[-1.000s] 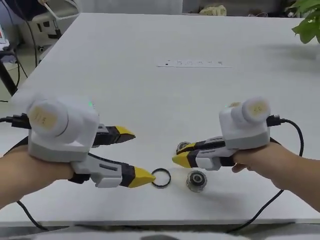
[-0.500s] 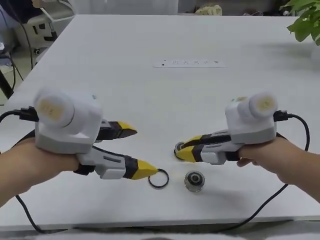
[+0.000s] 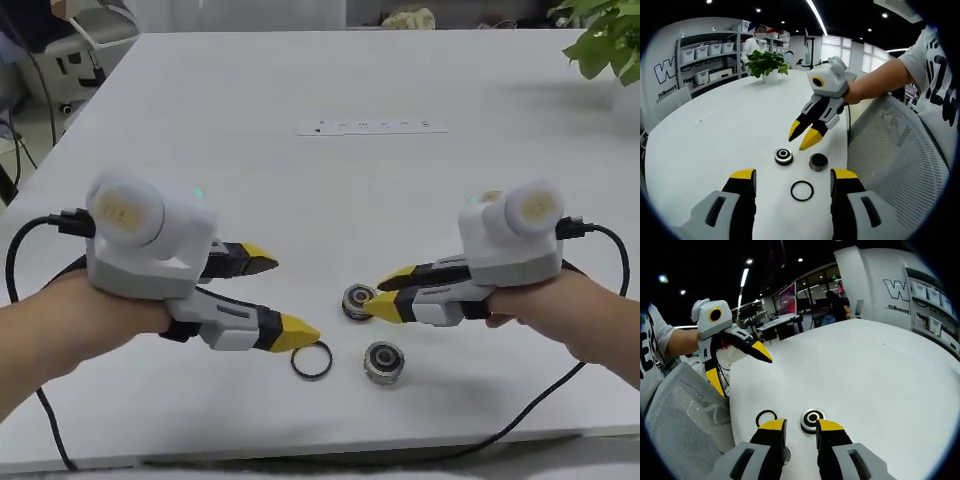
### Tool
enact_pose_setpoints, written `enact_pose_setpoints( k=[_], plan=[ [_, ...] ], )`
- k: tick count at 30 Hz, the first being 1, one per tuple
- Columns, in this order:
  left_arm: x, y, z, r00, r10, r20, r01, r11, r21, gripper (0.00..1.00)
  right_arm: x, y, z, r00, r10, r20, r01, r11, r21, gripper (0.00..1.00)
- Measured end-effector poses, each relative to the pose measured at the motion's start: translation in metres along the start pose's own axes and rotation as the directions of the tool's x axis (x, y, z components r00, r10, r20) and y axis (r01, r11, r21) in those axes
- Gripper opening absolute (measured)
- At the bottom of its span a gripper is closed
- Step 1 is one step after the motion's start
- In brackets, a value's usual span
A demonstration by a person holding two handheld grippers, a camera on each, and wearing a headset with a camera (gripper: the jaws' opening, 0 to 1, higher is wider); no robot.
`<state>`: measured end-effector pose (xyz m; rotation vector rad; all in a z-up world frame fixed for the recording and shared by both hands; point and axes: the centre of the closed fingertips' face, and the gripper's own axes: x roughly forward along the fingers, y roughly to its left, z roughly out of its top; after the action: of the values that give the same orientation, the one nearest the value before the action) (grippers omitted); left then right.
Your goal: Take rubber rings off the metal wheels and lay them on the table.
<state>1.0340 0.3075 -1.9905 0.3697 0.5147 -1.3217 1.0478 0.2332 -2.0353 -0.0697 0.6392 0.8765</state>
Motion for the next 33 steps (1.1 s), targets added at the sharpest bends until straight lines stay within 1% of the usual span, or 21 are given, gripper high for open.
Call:
enact_pose_setpoints(
  k=[6, 15, 22, 27, 33],
  plan=[
    [0.007, 0.002, -0.001, 0.9999, -0.009, -0.01, 0.009, 1.0, -0.001, 0.57, -0.004, -0.007, -0.004, 0.9999, -0.014, -0.007, 0.014, 1.0, -0.004, 0.22],
    [0.013, 0.011, 0.0, 0.9999, -0.01, -0.014, 0.01, 1.0, -0.022, 0.56, -0.002, -0.012, -0.009, 0.9996, -0.021, -0.018, 0.02, 1.0, -0.012, 0.23],
    [0.021, 0.016, 0.005, 0.9999, -0.014, -0.007, 0.014, 0.999, -0.04, 0.55, 0.001, -0.015, -0.012, 0.9994, -0.023, -0.025, 0.023, 1.0, -0.019, 0.23],
    [0.028, 0.017, 0.007, 0.9997, -0.022, -0.008, 0.022, 0.999, -0.049, 0.53, 0.003, -0.017, -0.014, 0.9992, -0.025, -0.031, 0.024, 1.0, -0.019, 0.23],
    [0.038, 0.019, 0.006, 0.9994, -0.03, -0.017, 0.029, 0.998, -0.051, 0.51, 0.003, -0.017, -0.017, 0.9991, -0.026, -0.034, 0.026, 1.0, -0.012, 0.24]
  ],
)
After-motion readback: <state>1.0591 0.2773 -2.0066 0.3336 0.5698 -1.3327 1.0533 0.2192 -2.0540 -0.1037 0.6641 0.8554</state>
